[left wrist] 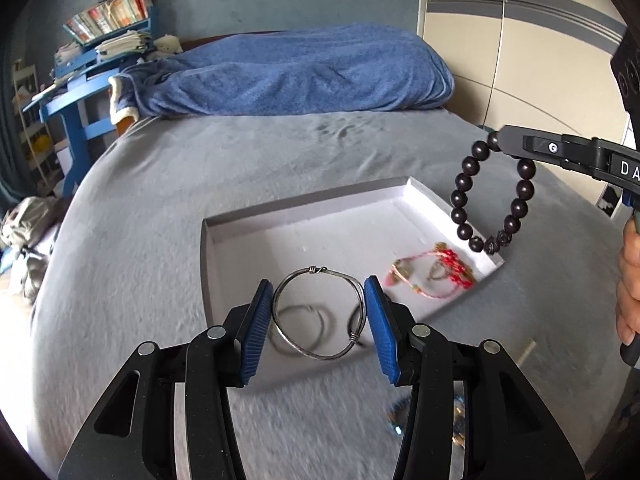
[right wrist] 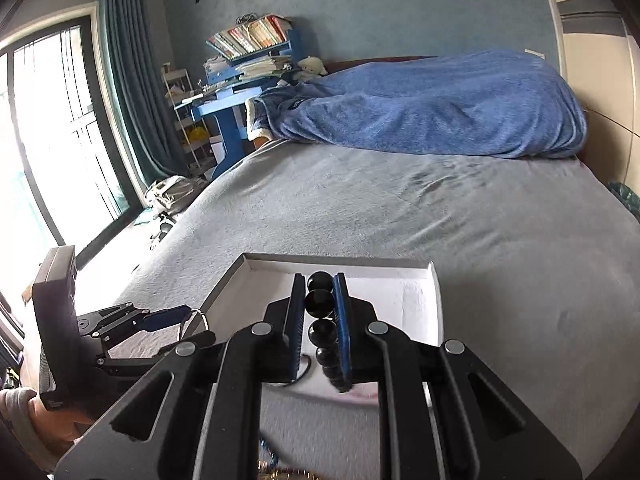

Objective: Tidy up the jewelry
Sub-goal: 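Carry the silver hoop and black bead bracelet into the grey box and open both tools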

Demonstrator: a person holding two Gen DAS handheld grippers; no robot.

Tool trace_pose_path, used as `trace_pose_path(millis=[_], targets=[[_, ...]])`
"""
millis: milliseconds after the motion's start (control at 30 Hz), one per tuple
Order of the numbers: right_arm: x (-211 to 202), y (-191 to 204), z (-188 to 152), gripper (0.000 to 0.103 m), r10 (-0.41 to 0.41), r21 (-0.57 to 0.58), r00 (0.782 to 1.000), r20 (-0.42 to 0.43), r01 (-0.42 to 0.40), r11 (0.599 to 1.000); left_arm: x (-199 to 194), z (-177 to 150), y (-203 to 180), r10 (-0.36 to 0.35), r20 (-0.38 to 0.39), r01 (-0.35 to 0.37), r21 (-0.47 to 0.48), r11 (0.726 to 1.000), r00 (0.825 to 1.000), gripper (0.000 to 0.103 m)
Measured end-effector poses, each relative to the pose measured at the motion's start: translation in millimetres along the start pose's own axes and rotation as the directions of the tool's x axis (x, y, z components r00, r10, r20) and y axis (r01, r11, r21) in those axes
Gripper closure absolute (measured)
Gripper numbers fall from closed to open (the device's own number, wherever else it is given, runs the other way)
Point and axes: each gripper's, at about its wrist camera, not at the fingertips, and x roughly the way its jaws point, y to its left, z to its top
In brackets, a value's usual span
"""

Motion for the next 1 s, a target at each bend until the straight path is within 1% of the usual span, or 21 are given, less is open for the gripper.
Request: trace_pose_path(millis=[133, 267, 367, 500, 567, 600, 667, 800, 867, 933, 1000], targets=[[30, 2, 14, 0.089, 0.004, -0.023, 1.000, -0.023, -0.005, 1.000, 25, 14, 4, 0.012, -0.016, -0.012, 0.012, 1.000, 1.000, 0.055], [55, 2, 21, 0.089, 0.016, -0.029, 0.999, -0.044, -0.017, 0.999, 47, 24, 12, 0.014, -0.037, -0.015, -0.001, 1.000, 0.999, 0.055], [72, 3, 22, 0.089, 0.012, -0.047, 0.998, -0.060, -0.015, 0.999, 62, 28, 17, 0.016, -0.063, -0.016, -0.007, 1.000, 0.998, 0.055], [93, -5, 18, 0.089, 0.000, -0.045, 0.995, -0.097, -0.004, 0.999, 82, 32, 21, 0.009, -0.115, -0.009, 0.001, 1.000, 0.993, 0.055], [104, -13, 14, 0.089, -0.021, -0.044, 0.992, -0.123, 0.015, 0.999, 95, 33, 26, -0.018, -0.164, 0.015, -0.019, 1.000, 0.986, 0.055], [109, -17, 12, 0.089, -0.032, -0.047, 0.990, -0.134, 0.026, 0.999, 100, 33, 28, -0.017, -0.180, 0.013, -0.025, 1.000, 0.984, 0.055], [115, -27, 5, 0.089, -0.066, -0.058, 0.986, -0.154, 0.057, 0.997, 113, 31, 33, -0.020, -0.232, 0.010, -0.041, 0.999, 0.973, 0.055], [123, -43, -4, 0.089, -0.125, -0.073, 0.976, -0.180, 0.113, 0.991, 130, 26, 37, 0.012, -0.299, -0.022, -0.029, 0.999, 0.954, 0.055], [127, -50, -8, 0.089, -0.145, -0.079, 0.971, -0.192, 0.132, 0.988, 134, 25, 35, 0.039, -0.312, -0.043, -0.006, 0.999, 0.949, 0.055], [129, -55, -13, 0.089, -0.167, -0.092, 0.965, -0.202, 0.151, 0.984, 135, 25, 33, 0.053, -0.312, -0.052, 0.009, 0.999, 0.949, 0.055], [130, -58, -17, 0.089, -0.175, -0.101, 0.963, -0.205, 0.157, 0.982, 135, 25, 32, 0.063, -0.310, -0.065, 0.005, 0.998, 0.949, 0.053]])
